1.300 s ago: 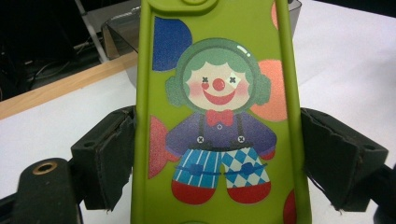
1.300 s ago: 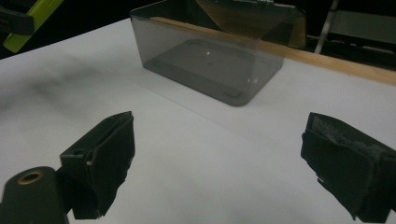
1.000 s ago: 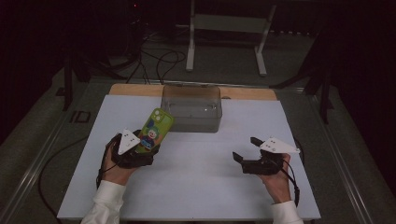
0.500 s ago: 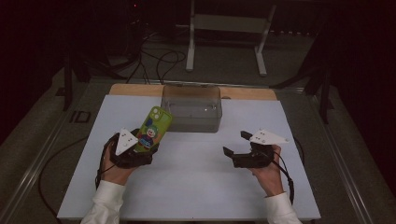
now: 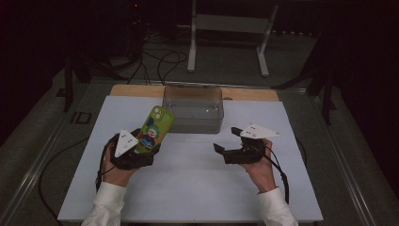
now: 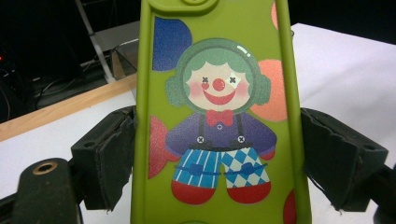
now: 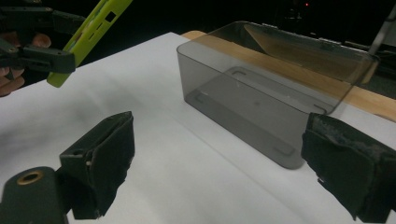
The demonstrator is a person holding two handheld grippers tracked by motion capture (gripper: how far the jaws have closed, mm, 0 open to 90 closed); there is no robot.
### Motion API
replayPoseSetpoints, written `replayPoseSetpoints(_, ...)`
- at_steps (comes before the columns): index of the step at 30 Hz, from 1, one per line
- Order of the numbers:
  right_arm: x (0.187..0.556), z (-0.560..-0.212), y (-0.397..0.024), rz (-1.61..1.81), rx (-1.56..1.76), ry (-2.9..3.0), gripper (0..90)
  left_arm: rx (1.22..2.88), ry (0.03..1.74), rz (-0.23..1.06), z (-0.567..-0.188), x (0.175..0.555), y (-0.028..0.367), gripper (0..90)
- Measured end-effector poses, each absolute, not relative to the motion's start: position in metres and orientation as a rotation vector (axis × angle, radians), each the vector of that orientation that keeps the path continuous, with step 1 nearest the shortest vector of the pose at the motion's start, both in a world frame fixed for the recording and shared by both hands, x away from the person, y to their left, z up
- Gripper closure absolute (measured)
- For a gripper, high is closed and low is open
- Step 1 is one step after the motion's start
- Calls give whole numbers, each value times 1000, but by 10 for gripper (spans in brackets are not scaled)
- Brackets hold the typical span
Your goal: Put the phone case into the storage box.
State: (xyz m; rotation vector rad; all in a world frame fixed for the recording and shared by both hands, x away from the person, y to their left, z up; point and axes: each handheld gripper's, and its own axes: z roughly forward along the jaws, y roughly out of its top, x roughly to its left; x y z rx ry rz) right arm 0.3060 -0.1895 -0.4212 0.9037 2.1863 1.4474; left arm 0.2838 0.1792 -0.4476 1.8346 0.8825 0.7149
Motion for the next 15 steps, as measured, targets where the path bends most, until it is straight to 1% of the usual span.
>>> replayPoseSetpoints(15,312,-421,-169,1468,905,2229,93,1829,871,707,-446,283,176,159)
